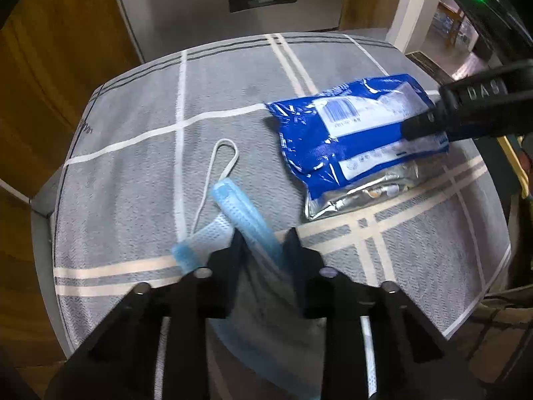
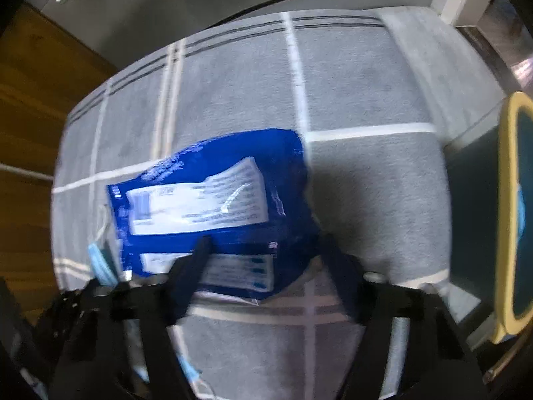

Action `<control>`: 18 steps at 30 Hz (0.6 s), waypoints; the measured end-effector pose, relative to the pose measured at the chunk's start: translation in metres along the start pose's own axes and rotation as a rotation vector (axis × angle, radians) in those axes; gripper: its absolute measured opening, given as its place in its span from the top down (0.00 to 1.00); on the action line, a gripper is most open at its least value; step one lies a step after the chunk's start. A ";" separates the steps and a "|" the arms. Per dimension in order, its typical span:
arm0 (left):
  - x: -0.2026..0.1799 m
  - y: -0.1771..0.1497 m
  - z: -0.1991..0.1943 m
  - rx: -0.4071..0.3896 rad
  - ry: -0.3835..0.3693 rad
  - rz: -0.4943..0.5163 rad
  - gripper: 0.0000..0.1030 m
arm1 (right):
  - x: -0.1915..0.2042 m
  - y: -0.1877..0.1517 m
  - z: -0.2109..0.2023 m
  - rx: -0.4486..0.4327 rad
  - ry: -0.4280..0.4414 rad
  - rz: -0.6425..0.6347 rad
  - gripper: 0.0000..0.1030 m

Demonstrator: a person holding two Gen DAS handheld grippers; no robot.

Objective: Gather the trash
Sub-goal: 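Grasp the blue wipes pack with the right tool while the left tool grasps the blue mask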

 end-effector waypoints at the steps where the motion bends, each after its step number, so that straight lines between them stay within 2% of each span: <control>1: 0.002 0.001 0.000 0.003 -0.006 -0.002 0.85 | 0.000 0.001 -0.001 -0.001 -0.004 -0.009 0.50; 2: 0.003 0.002 0.001 0.005 -0.014 -0.001 0.87 | 0.002 0.001 -0.002 -0.005 -0.008 -0.025 0.64; 6: 0.001 0.009 -0.003 -0.016 -0.026 0.025 0.92 | 0.011 0.004 -0.014 -0.045 -0.006 -0.092 0.78; 13: -0.018 0.031 -0.033 -0.121 -0.062 0.074 0.94 | 0.025 0.013 -0.056 -0.196 -0.035 -0.223 0.84; 15: -0.023 0.035 -0.043 -0.153 -0.066 0.092 0.94 | 0.020 0.017 -0.068 -0.239 -0.018 -0.214 0.84; 18: -0.029 0.040 -0.054 -0.187 -0.072 0.114 0.95 | 0.007 0.021 -0.079 -0.270 -0.044 -0.195 0.85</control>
Point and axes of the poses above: each gripper's, at about its wrist camera, not at the fingertips, and z roughly the way its jaws point, x to its left, y to its top, the point moved 6 cm from there along z, roughly the way its jaws point, and after that the axes turned 9 degrees about -z, right-handed, at the moved point
